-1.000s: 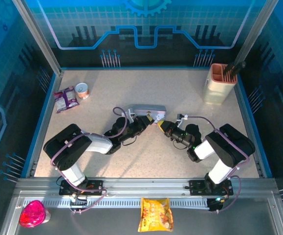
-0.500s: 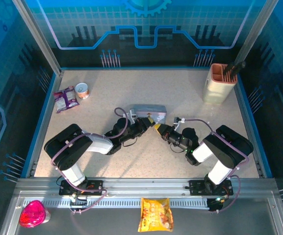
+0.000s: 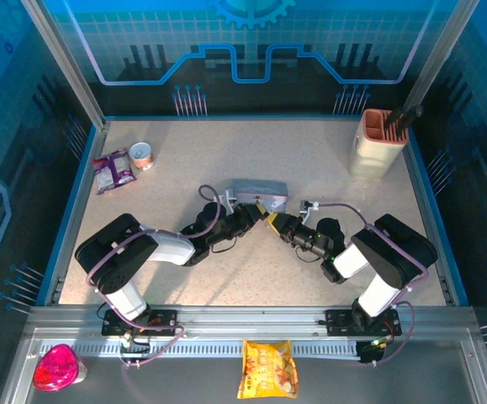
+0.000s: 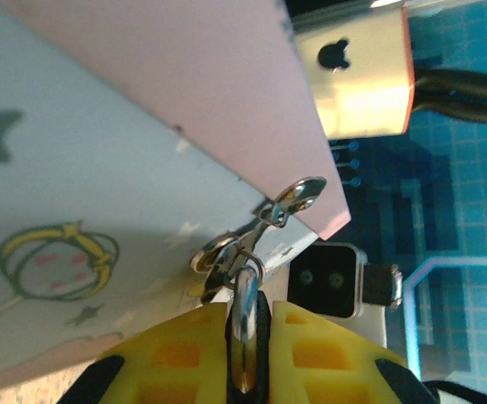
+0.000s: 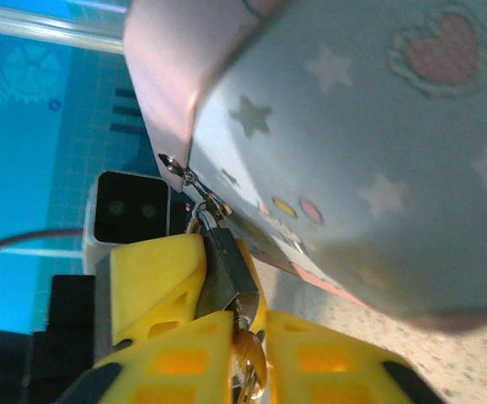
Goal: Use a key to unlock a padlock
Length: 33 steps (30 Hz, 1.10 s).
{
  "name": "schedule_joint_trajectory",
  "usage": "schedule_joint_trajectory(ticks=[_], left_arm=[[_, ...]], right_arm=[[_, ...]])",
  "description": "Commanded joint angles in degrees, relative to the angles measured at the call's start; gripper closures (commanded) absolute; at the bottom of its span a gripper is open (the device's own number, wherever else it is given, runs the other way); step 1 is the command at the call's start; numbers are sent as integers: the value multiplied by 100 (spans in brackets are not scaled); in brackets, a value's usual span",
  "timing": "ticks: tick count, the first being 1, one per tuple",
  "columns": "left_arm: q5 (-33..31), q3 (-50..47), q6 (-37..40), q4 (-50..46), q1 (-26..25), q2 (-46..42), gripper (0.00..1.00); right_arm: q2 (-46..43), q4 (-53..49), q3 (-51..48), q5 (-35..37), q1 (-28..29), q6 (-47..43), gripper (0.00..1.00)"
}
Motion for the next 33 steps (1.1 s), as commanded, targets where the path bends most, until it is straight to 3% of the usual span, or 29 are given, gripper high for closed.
schedule_joint_trajectory(ticks=[1,6,12,18,21,24,27,33], left_arm=[[448,325,269,-770,-250,-428,100],[29,479,484,-1981,-233,-790,100],[-42,722,617,-2708,-191,-900,100],[8,860,608,-2946,-150,-819,100],[47,894,569,-2915,-122,-745,100],[85,912,514,-2862,-114,-679,100],[131,963,487,-2801,-113,-624,100],[225,1068,465,-2875,-114,-625,100]], right_arm=[[123,61,-232,-243,-243,-406,74],[208,4,-412,-372,-325,-746,70],[-39,-526,-412,-445,-308,-1313,69],[-1119,-2159,-357,-161,-89,-2399,70],[-2136,-3695,-181,356,179,-3257,70],[-3147,-5138,55,1392,703,-4532,71],[-3570,-5262,-60,2174,1135,-5588,71],[-3707,-4786,-217,3085,1794,-6961,71]])
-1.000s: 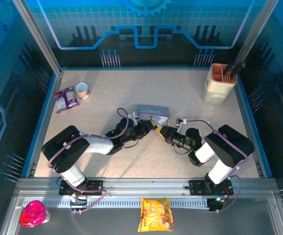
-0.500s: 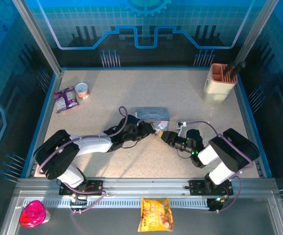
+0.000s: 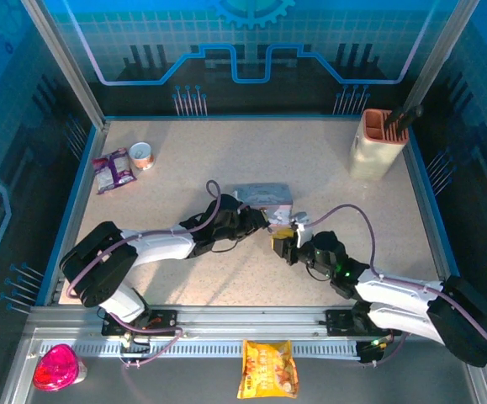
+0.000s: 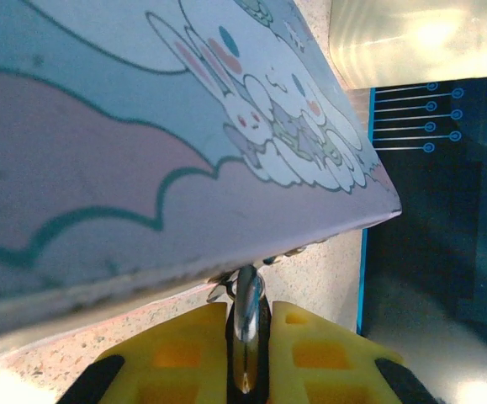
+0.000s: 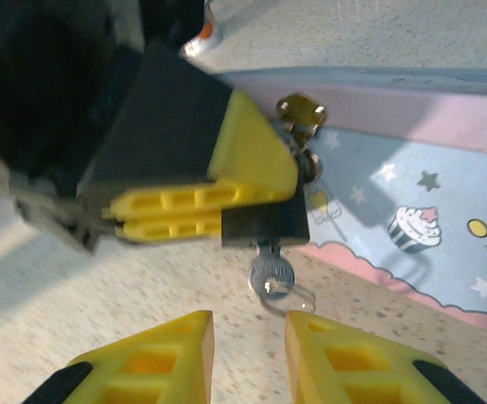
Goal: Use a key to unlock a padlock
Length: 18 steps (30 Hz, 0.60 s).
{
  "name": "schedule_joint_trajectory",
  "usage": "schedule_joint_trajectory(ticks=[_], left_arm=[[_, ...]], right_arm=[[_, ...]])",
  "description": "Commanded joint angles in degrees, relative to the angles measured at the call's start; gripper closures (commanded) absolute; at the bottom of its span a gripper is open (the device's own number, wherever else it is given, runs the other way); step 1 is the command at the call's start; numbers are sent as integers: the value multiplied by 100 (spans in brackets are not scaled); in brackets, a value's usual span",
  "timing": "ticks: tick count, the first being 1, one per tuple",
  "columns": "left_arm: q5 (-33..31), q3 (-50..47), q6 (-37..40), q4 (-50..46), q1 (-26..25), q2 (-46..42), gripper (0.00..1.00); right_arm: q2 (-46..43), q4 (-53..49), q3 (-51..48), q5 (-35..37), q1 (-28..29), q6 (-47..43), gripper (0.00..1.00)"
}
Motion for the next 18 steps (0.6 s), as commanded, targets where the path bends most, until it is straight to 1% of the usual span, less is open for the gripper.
schedule_joint_trajectory(ticks=[1,6,8,14,18], left_arm=[[147,218,19,39,24,-24,100],[299,227,22,141,28,-52,100],[299,204,32,159,28,-60,100],[359,208,82,175,26,-95,100],[394,172,86,264,6,-80,100]], right_arm=[[-10,88,-113,969,317,-1385,70],[496,1424,-437,1262,422,-2108,67],[749,1729,-431,1527,590,-2418,66],[1804,3316,-499,1948,972,-3136,64],[2455,4151,-471,2016,1030,-3408,68]])
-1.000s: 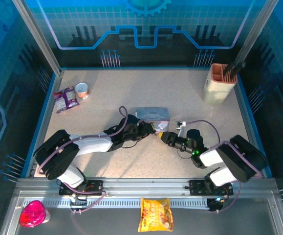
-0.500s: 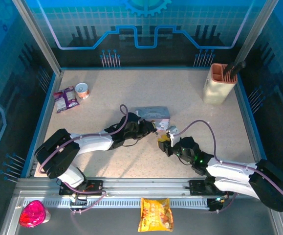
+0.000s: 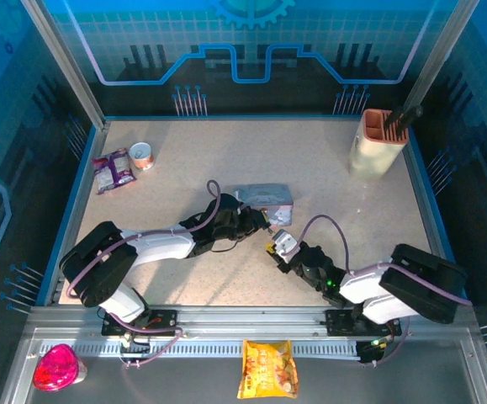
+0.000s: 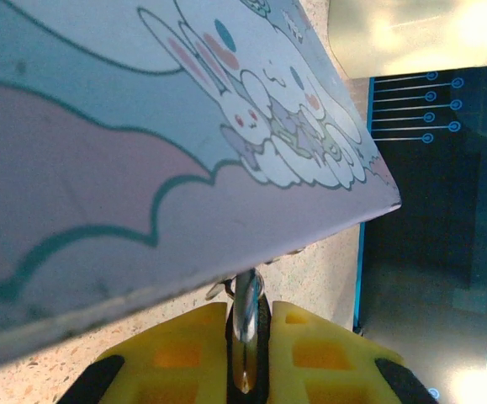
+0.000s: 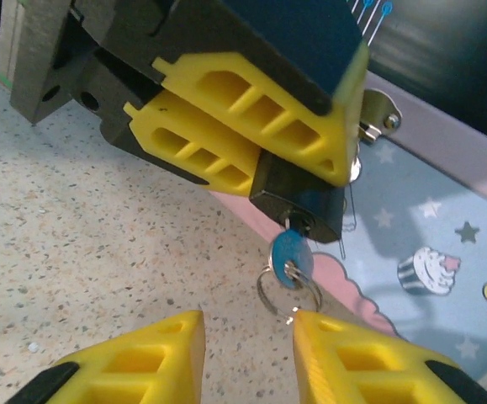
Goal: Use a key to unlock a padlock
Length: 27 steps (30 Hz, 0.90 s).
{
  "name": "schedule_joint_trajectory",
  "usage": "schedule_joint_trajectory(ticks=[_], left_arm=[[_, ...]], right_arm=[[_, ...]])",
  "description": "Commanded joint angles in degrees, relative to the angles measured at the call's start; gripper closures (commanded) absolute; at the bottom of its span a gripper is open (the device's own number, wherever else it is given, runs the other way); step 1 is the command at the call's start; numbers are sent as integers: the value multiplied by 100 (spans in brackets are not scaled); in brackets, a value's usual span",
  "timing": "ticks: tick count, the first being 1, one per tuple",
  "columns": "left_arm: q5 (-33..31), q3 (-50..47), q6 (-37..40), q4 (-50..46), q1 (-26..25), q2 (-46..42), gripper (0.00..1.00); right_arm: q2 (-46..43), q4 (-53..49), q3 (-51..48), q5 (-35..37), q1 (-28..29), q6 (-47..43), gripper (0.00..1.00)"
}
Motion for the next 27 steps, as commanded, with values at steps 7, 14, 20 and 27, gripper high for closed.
schedule_joint_trajectory(ticks=[7,14,20,27], left_arm=[[174,104,91,276,-2,-114,100],[122,93,97,251,-11,-80,100],[130,124,94,268,-12,-51,100],[131,81,87,256,-13,-102,100]], right_arm=[[938,1810,75,557,129,-547,71],[748,1810,13,698,140,-543,71],[656,1574,26,668,173,-506,69],[828,1569,187,649,213,-485,71]])
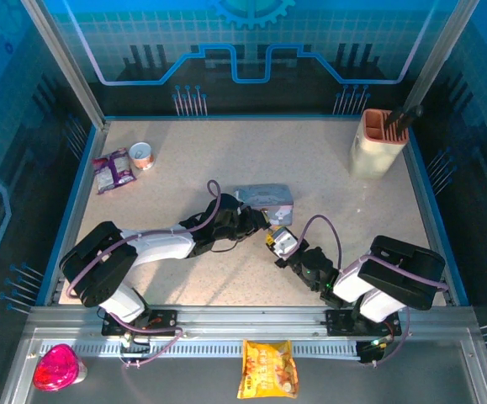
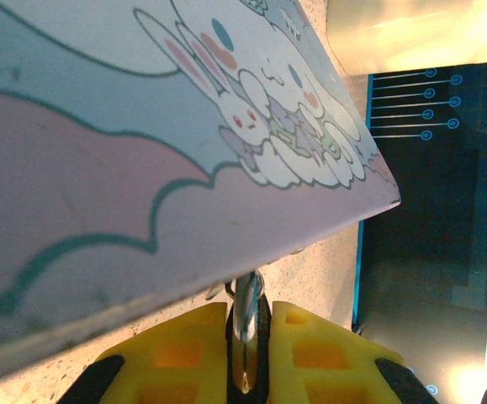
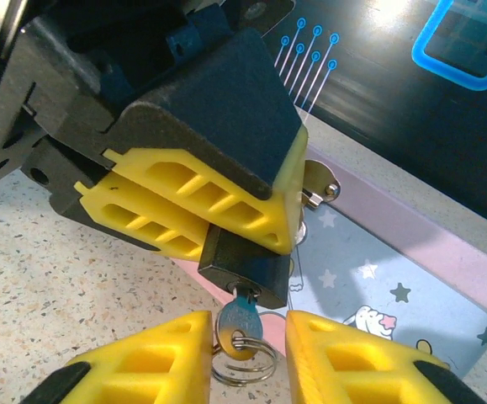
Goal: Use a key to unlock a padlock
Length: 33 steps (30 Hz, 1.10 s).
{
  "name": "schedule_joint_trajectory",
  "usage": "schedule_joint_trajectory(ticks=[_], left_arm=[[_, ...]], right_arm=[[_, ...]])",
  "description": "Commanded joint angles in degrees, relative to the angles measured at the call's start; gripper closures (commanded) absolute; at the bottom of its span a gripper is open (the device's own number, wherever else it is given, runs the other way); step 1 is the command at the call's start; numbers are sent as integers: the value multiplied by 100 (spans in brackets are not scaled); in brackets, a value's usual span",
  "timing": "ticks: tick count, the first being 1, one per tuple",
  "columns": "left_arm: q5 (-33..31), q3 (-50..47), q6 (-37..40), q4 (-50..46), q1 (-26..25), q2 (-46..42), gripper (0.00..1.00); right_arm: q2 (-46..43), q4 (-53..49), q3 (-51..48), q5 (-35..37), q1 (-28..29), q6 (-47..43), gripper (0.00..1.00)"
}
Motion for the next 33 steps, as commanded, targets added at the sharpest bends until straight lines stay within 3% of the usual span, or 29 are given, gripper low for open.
schedule_joint_trajectory(ticks=[1,22,33], left_arm=[[113,81,68,253,-11,-112,100],[37,53,95,153,-33,-224,100],[31,102,121,84,-35,-128,100]], right_arm=[[136,148,186,64,110,-38,71],[738,393,298,833,279,-69,80],[551,387,384,641,281,612,87]])
